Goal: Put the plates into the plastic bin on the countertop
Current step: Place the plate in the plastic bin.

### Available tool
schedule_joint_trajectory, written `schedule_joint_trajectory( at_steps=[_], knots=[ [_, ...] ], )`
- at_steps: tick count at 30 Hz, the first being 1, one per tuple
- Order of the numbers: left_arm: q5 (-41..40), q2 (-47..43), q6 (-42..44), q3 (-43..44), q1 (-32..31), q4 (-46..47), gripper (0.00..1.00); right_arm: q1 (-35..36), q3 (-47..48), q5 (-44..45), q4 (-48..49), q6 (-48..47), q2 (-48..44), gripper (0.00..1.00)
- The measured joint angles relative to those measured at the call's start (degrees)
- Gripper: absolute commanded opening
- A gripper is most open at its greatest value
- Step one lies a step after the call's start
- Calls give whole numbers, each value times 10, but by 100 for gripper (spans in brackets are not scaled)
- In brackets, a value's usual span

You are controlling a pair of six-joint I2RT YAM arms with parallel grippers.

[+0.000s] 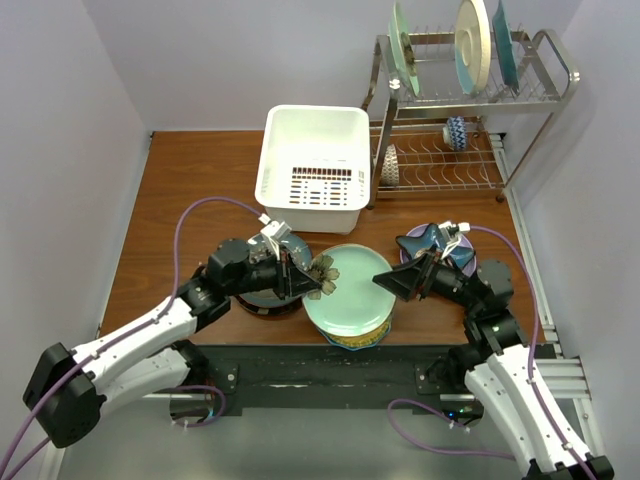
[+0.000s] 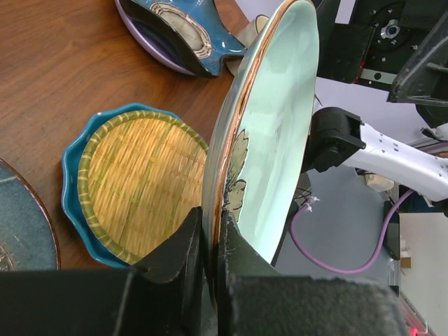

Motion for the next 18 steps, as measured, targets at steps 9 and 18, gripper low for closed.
schedule_joint_trajectory(
  at_steps=[9, 18],
  knots=[
    [-31, -19, 8, 2, 0, -13, 0, 0, 20, 45, -99, -42, -13, 99],
    [-93, 24, 47, 82, 3, -95, 0, 0, 36, 120, -214, -73, -20, 99]
  ],
)
